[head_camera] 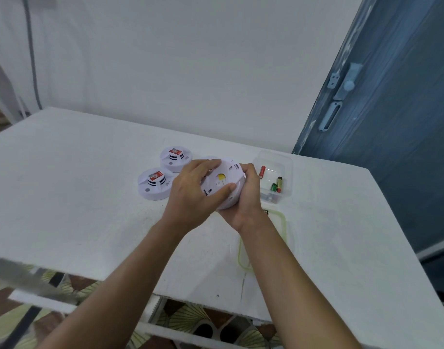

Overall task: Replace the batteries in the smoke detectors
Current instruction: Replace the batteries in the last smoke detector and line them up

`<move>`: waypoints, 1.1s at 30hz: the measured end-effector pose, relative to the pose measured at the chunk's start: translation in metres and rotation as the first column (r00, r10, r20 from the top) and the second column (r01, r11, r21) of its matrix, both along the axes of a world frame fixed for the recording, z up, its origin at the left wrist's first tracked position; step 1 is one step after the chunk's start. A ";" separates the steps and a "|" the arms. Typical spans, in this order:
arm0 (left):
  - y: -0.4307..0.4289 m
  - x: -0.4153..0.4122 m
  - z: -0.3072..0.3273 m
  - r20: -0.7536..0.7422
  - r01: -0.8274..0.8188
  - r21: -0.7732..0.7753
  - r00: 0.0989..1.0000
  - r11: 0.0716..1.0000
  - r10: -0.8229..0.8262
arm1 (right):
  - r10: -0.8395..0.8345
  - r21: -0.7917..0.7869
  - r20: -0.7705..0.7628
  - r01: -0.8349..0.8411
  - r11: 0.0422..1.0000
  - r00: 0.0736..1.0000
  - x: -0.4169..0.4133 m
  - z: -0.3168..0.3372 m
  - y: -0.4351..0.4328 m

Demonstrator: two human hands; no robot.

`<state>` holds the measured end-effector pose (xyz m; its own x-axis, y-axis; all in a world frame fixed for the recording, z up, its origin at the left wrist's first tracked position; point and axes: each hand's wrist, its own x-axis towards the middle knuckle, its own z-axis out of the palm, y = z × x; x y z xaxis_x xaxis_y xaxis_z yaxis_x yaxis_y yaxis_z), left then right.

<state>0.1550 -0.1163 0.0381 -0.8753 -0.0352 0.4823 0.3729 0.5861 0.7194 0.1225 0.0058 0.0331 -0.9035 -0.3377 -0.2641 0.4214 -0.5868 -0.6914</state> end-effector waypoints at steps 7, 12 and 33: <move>-0.002 0.001 0.001 -0.015 -0.055 -0.010 0.998 0.998 0.055 | -0.006 0.007 0.009 0.006 1.000 1.000 0.000 0.001 0.002; -0.004 0.001 0.001 0.005 -0.006 -0.016 1.000 1.000 0.007 | 0.009 0.014 0.002 -0.009 1.000 1.000 -0.001 0.002 0.005; 0.001 0.001 -0.001 0.047 -0.004 0.053 0.999 0.999 0.002 | -0.039 0.015 -0.034 0.040 0.999 0.999 -0.003 0.002 0.006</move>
